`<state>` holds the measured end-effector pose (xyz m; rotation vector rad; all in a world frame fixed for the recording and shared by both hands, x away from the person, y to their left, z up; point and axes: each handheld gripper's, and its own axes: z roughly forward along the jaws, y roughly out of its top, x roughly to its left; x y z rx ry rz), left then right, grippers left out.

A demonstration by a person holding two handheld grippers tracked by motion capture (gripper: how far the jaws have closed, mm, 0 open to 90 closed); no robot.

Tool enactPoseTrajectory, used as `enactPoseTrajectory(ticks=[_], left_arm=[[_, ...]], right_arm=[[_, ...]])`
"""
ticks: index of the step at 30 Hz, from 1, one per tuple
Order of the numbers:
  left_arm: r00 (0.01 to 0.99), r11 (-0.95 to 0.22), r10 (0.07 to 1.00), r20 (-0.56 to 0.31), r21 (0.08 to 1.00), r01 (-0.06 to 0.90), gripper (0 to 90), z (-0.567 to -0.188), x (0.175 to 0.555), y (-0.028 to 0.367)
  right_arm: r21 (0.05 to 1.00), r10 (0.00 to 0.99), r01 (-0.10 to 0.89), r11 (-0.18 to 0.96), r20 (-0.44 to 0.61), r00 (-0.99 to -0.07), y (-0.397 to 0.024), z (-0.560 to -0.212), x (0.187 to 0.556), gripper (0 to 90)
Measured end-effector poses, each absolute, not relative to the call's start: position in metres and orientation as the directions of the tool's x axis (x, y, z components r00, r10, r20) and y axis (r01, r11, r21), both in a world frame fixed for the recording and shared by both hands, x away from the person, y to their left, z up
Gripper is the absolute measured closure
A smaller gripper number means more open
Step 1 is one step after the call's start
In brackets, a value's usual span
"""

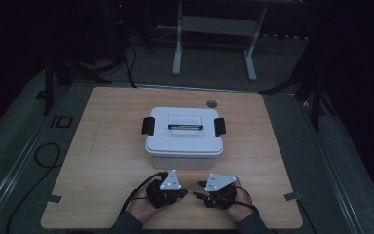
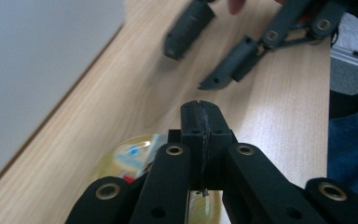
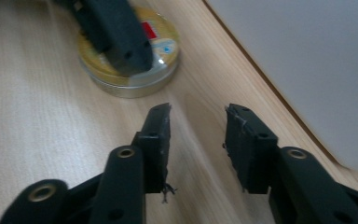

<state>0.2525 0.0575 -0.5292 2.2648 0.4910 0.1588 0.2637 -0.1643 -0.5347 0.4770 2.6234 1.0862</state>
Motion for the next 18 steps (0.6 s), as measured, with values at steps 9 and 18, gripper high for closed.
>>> enactPoseTrajectory(ticks=[9, 18], left_arm=[[0.91, -0.63, 0.413, -0.021, 0.716, 0.302, 89.8, -0.536, 0.256, 0.061], [0.869, -0.628, 0.495, -0.003, 0.69, 0.36, 89.7, -0.536, 0.257, 0.095]], right_arm=[[0.722, 0.425, 0.221, 0.656, -0.112, -0.898, -0.168, -0.536, 0.266, 53.5], [0.72, 0.421, 0.218, 0.659, -0.113, -0.9, -0.169, -0.535, 0.265, 53.3]])
